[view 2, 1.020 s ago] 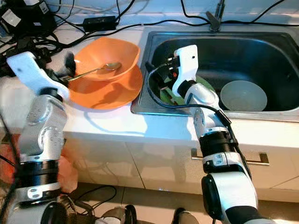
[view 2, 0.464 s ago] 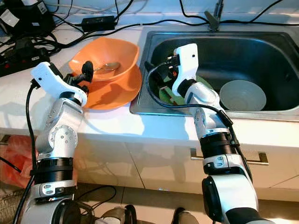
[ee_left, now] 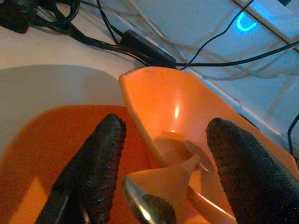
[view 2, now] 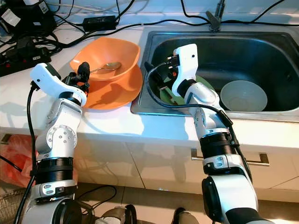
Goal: Kitchen organization
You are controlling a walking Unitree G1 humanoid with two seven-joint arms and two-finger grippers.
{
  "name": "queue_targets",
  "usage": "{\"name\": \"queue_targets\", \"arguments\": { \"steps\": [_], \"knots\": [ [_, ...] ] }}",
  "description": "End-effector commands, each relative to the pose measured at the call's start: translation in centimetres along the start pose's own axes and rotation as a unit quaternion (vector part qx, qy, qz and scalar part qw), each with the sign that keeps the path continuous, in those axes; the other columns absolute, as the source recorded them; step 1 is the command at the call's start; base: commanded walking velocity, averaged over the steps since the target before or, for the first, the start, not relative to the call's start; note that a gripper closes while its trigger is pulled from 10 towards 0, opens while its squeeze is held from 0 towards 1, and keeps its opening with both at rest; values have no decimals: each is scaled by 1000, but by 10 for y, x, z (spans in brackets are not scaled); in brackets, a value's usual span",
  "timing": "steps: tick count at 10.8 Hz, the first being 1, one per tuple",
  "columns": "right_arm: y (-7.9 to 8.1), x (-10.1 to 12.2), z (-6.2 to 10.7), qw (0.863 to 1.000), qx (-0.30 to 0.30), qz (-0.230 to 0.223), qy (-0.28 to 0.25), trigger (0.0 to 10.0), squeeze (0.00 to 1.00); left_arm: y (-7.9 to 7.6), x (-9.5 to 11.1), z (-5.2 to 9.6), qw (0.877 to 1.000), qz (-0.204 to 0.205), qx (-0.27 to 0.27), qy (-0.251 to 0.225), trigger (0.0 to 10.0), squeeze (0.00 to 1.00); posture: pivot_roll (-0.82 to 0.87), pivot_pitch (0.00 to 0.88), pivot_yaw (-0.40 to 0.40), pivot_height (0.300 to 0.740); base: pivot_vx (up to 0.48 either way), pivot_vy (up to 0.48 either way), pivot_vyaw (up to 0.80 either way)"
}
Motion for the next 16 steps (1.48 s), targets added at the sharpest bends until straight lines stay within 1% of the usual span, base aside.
{"name": "queue_targets", "arguments": {
  "steps": [1,3,4,7,9,10,11,12,13,14,15,16],
  "knots": [
    [1,0,2,1000,-1,-1,-2,10000,561,-4,6,-2,1000,9,-9,-10,0,0,45,140,93,740,0,0,0],
    [1,0,2,1000,-1,-1,0,10000,557,-6,8,-2,1000,20,-14,-13,0,0,46,140,91,740,0,0,0],
    [1,-1,2,1000,0,-1,0,10000,576,-5,8,-3,1000,26,-14,-11,0,0,47,139,91,740,0,0,0],
    [-2,-1,4,1000,-5,-4,2,10000,569,-5,8,-4,999,36,-15,-10,0,0,45,137,92,740,0,0,0],
    [-1,-1,4,1000,-3,-5,1,10000,565,-7,10,-4,999,42,-19,-11,0,0,48,137,91,740,0,0,0],
    [-1,-2,4,1000,-3,-5,1,10000,561,-5,12,-4,999,41,-21,-13,0,0,51,137,91,740,0,0,0],
    [-2,-2,4,1000,-6,-12,1,10000,565,4,15,-5,999,41,-8,-19,0,0,49,137,92,740,0,0,0],
    [-5,-2,4,1000,-13,-28,-1,10000,561,4,20,-5,999,44,-13,-25,0,0,51,136,92,740,0,0,0],
    [-6,-2,4,999,-14,-32,-2,10000,557,2,25,-5,998,50,-21,-29,0,0,51,133,91,740,0,0,0],
    [-6,-1,4,999,-14,-34,-2,10000,557,-1,31,-4,998,45,-29,-40,0,0,51,132,91,740,0,0,0],
    [-7,-1,4,999,-16,-35,-3,10000,557,-3,37,-2,998,28,-34,-54,0,0,50,130,91,740,0,0,0],
    [-8,0,4,999,-16,-36,-3,10000,553,-6,41,-1,997,33,-37,-56,0,0,53,127,91,740,0,0,0]
  ]
}}
Point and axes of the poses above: a point about 5 cm out from each wrist's last joint towards the gripper, its own z axis pointing back from the gripper into the wrist, its own x axis along the axis of the wrist's last joint, y = z × x, the point moved 3 cm from there along -z, pointing out of the wrist towards the gripper, and after that the axes turned 4 degrees about z, right-handed, at the moved point
